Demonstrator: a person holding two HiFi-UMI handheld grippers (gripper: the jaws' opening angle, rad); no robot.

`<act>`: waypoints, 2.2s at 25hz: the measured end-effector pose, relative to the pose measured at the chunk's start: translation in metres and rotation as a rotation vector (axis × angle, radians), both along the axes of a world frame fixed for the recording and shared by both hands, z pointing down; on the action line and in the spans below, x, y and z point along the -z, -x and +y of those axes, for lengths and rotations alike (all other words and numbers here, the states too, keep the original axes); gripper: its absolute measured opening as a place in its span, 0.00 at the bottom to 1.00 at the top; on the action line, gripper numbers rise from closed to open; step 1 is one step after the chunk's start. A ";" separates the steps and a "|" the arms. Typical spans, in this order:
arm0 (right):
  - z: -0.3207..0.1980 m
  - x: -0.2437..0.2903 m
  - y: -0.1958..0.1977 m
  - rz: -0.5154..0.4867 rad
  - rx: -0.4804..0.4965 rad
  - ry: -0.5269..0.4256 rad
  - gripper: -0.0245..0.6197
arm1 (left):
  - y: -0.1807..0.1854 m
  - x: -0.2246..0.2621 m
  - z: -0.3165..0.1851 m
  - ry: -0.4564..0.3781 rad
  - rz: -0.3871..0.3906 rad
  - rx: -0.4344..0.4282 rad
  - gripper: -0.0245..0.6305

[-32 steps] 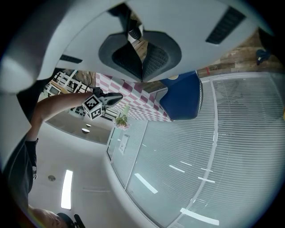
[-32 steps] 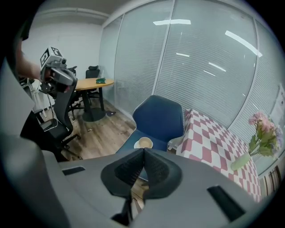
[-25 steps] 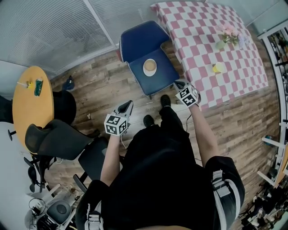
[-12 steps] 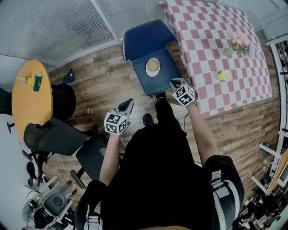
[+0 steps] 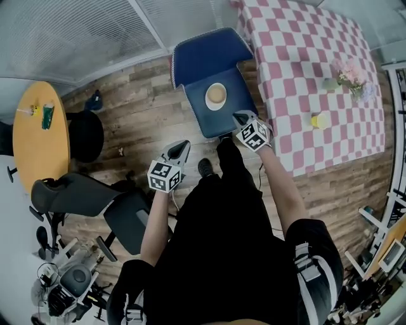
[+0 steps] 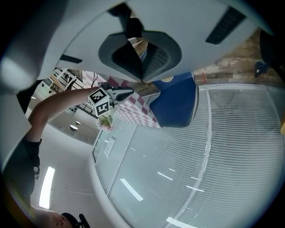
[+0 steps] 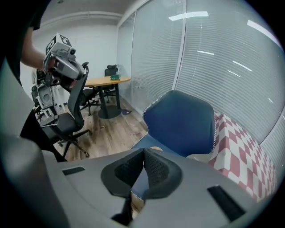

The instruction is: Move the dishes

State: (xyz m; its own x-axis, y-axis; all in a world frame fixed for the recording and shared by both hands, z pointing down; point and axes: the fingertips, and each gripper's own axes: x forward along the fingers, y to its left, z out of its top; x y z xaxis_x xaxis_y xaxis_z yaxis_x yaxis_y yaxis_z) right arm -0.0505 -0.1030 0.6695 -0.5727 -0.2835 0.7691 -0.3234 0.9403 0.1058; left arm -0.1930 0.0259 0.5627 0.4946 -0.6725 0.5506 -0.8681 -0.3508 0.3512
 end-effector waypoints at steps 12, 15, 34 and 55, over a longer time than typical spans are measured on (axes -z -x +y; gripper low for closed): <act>-0.043 -0.074 0.023 0.028 0.047 0.070 0.10 | -0.003 -0.041 -0.058 0.071 0.014 0.000 0.07; -0.051 -0.090 0.028 0.037 0.074 0.080 0.11 | -0.010 -0.051 -0.072 0.081 0.023 -0.013 0.07; -0.089 -0.220 0.057 0.079 0.137 0.150 0.16 | 0.001 -0.143 -0.104 0.165 0.023 0.000 0.07; -0.103 -0.343 0.088 0.168 0.185 0.127 0.20 | 0.021 -0.223 -0.100 0.146 0.037 0.024 0.07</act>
State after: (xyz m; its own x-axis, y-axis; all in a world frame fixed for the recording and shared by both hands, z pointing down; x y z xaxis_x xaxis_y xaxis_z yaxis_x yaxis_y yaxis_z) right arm -0.1382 -0.2059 1.0126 -0.4671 -0.0814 0.8804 -0.1328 0.9909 0.0212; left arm -0.2144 -0.0741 0.7853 0.5009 -0.5987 0.6250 -0.8612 -0.2727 0.4289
